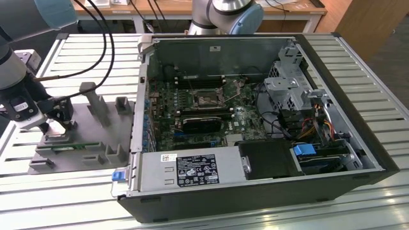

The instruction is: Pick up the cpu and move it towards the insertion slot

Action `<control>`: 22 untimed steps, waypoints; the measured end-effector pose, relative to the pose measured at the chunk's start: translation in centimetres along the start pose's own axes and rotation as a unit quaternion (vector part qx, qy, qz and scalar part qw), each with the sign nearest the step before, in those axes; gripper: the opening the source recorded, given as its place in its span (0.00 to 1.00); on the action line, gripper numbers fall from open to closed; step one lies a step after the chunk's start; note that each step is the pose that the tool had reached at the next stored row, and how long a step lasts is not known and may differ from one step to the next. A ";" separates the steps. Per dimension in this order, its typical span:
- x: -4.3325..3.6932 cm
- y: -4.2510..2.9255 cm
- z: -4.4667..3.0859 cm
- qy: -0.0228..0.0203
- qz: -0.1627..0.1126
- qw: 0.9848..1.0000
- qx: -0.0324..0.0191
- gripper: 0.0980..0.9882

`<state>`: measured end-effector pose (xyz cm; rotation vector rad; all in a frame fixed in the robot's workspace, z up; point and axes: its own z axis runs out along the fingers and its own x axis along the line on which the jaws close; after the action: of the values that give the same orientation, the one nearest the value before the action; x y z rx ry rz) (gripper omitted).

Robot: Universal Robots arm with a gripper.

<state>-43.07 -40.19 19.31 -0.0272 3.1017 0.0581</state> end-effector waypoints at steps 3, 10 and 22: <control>-0.03 0.02 -0.59 0.000 0.000 1.000 0.000 0.50; -0.09 0.08 -2.26 0.000 0.000 1.000 0.000 0.50; -0.23 0.22 -5.90 0.000 0.000 1.000 0.000 0.50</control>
<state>-43.07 -40.19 25.22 -0.0272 3.1017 0.0582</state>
